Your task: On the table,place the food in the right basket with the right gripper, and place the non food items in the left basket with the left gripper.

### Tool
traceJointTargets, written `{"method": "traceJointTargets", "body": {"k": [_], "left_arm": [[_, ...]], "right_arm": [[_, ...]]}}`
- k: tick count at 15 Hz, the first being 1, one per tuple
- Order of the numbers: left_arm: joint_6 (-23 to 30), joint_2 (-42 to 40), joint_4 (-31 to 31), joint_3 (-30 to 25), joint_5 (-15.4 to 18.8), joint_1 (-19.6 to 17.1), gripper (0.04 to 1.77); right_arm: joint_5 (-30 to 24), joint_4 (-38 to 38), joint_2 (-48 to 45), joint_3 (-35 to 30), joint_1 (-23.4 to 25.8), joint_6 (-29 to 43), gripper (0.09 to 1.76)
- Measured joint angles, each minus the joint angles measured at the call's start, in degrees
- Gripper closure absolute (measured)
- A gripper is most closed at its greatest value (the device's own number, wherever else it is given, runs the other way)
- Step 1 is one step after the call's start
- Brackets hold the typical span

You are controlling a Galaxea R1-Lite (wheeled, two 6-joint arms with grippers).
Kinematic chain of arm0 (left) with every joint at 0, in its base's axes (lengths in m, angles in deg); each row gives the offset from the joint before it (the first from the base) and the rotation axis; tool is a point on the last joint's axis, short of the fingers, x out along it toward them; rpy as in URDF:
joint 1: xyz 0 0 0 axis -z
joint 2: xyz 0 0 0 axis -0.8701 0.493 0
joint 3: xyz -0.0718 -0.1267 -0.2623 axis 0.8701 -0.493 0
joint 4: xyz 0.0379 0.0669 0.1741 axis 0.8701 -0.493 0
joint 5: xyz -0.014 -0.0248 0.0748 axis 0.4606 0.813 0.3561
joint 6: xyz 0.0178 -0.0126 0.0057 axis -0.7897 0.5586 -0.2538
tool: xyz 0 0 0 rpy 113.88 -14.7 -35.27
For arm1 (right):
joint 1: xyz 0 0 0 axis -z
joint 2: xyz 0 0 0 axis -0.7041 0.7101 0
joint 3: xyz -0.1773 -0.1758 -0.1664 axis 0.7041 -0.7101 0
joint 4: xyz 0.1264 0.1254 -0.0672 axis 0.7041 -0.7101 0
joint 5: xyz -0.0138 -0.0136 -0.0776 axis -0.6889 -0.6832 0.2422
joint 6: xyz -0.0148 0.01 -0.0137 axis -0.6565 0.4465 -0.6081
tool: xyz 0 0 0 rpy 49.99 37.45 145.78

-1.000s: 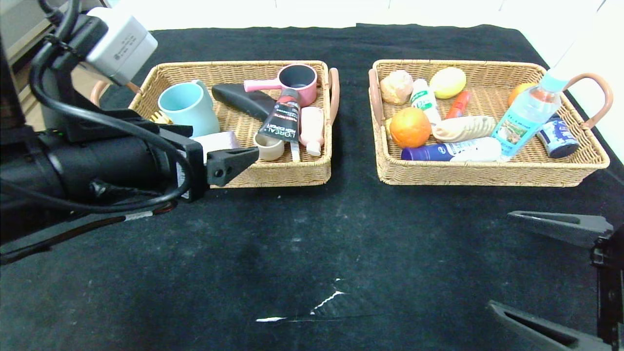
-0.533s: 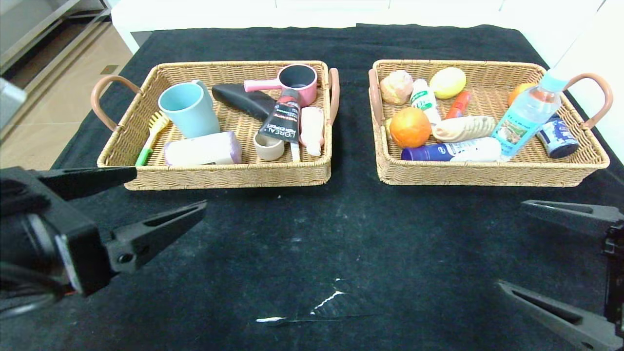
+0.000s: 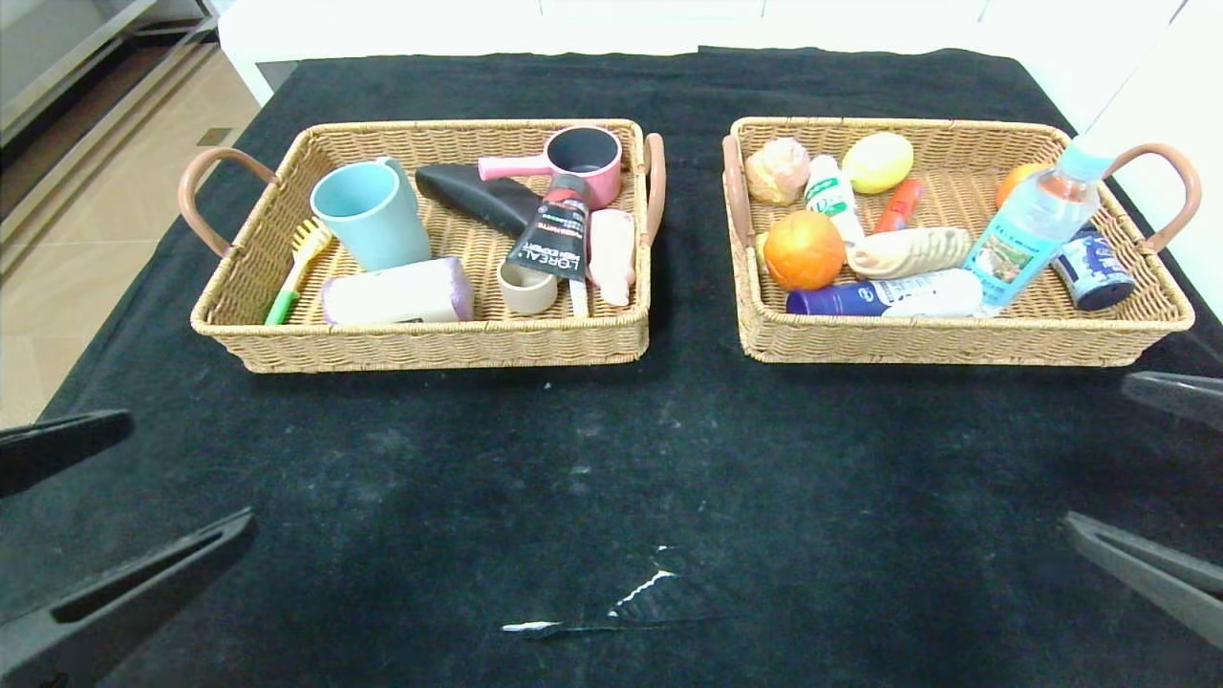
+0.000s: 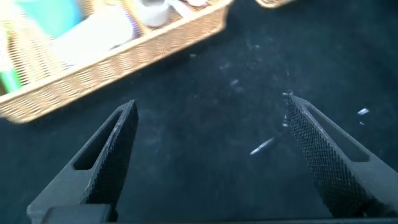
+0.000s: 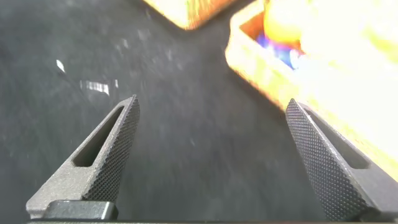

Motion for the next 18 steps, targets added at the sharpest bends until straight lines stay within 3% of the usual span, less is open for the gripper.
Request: {"method": "traceJointTargets", "body": {"k": [3, 6, 11, 13, 18], "left_arm": [[-0.71, -4.51, -7.11, 0.83, 0.35, -6.35, 0.10], [-1.29, -8.57, -11.04, 1.11, 0.44, -12.36, 0.10], [-0.55, -14.82, -12.67, 1.05, 4.51, -25.00, 0.10], [-0.20, -18.24, -16.90, 1.10, 8.73, -29.17, 0.09], [-0.20, -26.43, -19.37, -1.79, 15.81, -35.17, 0.09]], "right_arm": [[0.15, -17.32, -8.08, 5.11, 2.84, 0.16, 0.14], [2.82, -26.87, -17.04, 7.39, 4.85, 0.79, 0.14], [5.71, -36.19, -28.67, 6.90, 9.12, 2.65, 0.14], [5.68, -38.28, -32.83, 5.83, 11.35, 2.65, 0.14], [4.78, -39.35, -42.59, 2.27, 15.45, 2.76, 0.14]]}}
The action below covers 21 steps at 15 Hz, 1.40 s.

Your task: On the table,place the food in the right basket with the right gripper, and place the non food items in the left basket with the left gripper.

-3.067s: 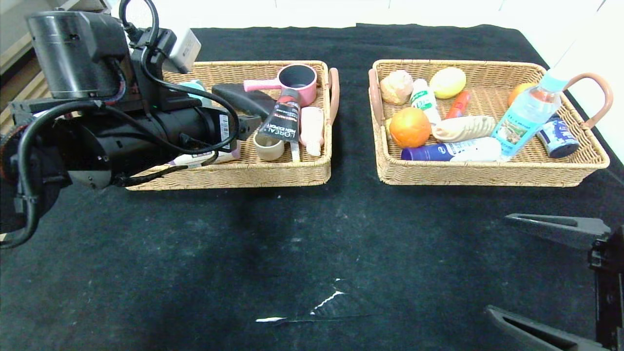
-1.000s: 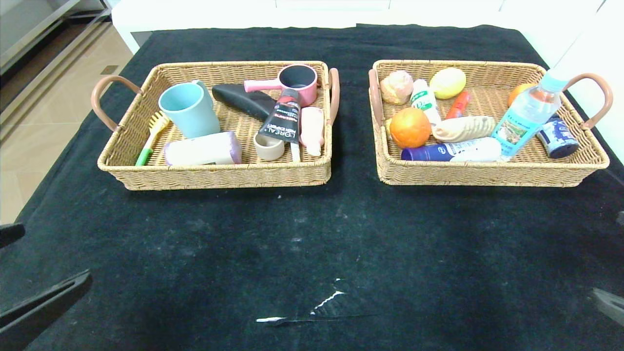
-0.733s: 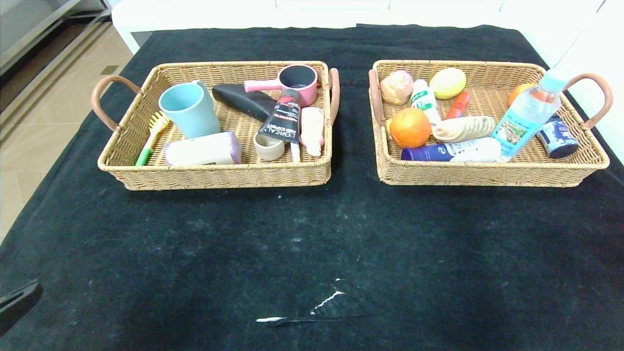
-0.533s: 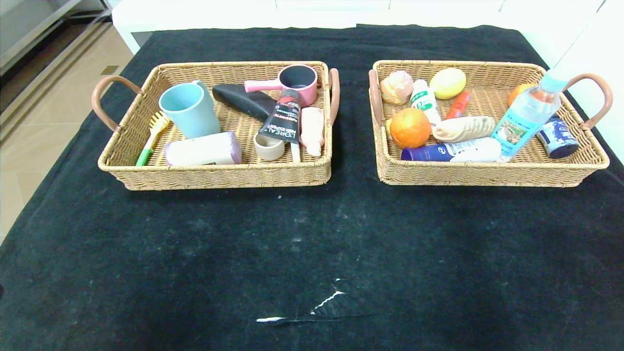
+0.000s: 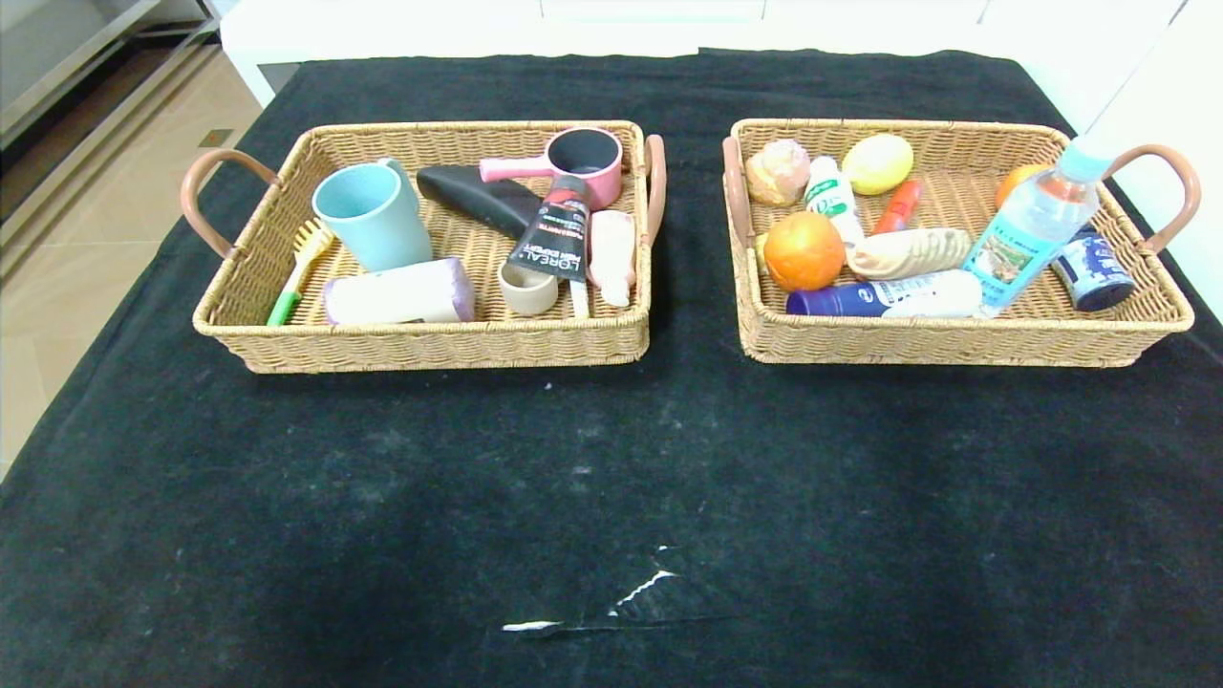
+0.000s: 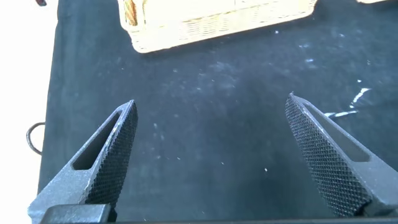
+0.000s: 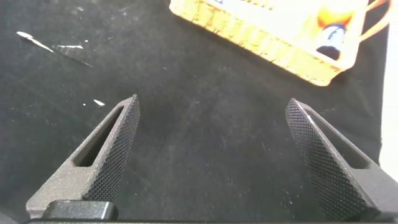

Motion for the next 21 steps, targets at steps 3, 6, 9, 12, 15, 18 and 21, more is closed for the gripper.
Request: {"method": "traceJointTargets", "body": {"k": [3, 6, 9, 12, 15, 18, 21], "left_arm": [[-0.13, -5.99, 0.00, -5.12, 2.78, 0.48, 0.09], [-0.24, -10.97, 1.18, -10.67, 3.19, 1.60, 0.09], [-0.11, -14.63, 6.17, -18.08, 2.80, 1.79, 0.09], [1.11, -16.51, 12.92, -25.80, -0.20, 1.82, 0.09], [3.06, -17.47, 14.42, -30.90, -2.24, 1.82, 0.09], [4.56, -18.66, 14.34, -33.93, -5.05, 1.82, 0.09], [5.88, -18.96, 14.01, -34.45, -6.45, 1.82, 0.09]], "right_arm": [[0.24, 0.02, -4.05, -1.44, 0.30, 0.13, 0.14], [1.73, 0.51, -8.40, -4.39, 0.17, 1.11, 0.14], [6.25, 3.88, -11.00, -9.33, -0.02, 5.52, 0.14], [9.34, 16.37, -11.74, -18.55, -0.05, 6.75, 0.14], [14.06, 25.54, -11.90, -28.89, -0.05, 6.81, 0.14], [17.38, 24.54, -11.95, -32.56, -0.05, 7.53, 0.14], [17.99, 19.82, -11.95, -33.16, -0.05, 7.85, 0.14]]}}
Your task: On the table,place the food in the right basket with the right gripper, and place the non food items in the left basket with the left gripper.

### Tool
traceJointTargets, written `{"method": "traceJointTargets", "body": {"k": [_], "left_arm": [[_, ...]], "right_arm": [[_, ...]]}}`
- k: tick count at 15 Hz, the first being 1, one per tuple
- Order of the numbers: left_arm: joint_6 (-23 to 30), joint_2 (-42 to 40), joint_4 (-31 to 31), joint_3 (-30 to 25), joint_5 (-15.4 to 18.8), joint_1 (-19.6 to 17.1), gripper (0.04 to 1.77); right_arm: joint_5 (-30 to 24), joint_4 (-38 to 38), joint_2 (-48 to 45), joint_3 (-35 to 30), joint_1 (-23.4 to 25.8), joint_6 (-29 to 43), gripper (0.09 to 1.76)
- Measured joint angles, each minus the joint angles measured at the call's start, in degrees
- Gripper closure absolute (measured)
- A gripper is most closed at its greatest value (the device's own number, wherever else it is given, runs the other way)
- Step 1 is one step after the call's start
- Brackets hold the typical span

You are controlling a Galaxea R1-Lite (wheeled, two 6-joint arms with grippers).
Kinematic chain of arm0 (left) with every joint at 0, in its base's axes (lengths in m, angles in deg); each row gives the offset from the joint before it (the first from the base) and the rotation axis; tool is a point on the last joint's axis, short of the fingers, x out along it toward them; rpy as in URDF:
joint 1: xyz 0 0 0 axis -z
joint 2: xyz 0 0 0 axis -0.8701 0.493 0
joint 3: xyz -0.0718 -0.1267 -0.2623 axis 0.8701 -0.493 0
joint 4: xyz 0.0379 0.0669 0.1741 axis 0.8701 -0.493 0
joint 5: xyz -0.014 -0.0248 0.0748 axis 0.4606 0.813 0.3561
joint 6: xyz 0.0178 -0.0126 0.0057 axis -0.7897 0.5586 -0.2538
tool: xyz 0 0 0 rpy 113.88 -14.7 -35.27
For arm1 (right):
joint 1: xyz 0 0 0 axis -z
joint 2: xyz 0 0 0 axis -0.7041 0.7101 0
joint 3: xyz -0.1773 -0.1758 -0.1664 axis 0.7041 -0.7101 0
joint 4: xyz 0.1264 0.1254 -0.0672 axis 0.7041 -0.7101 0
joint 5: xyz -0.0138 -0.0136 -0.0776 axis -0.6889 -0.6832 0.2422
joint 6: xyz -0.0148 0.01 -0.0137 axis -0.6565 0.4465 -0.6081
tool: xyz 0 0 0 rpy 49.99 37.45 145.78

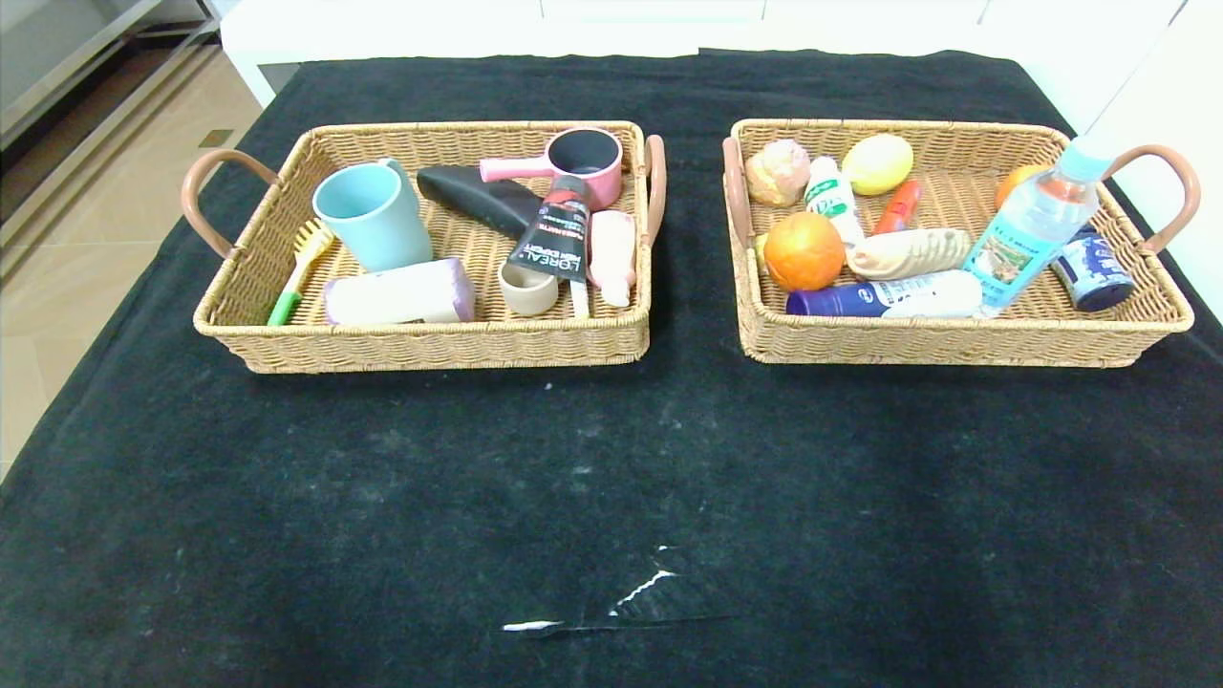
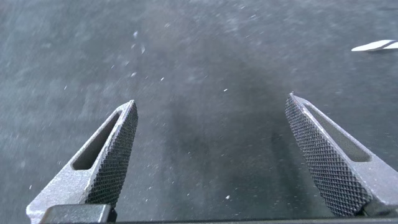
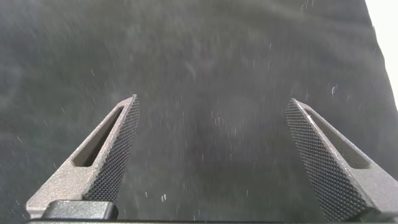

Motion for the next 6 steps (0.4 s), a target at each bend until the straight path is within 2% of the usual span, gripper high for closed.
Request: {"method": "traceJointTargets", "body": {"k": [2, 6], "left_arm": [[0.66, -0.02, 0.44, -1.11, -1.50, 0.00, 0.09], [0.79, -0.02, 0.46, -1.52, -1.58, 0.00, 0.09]], "right_arm": [[0.24, -0.21, 0.00, 0.00, -0.05, 1.44, 0.14], [1.68, -0.51, 0.00, -0.09, -0.07, 6.16, 0.14]]}}
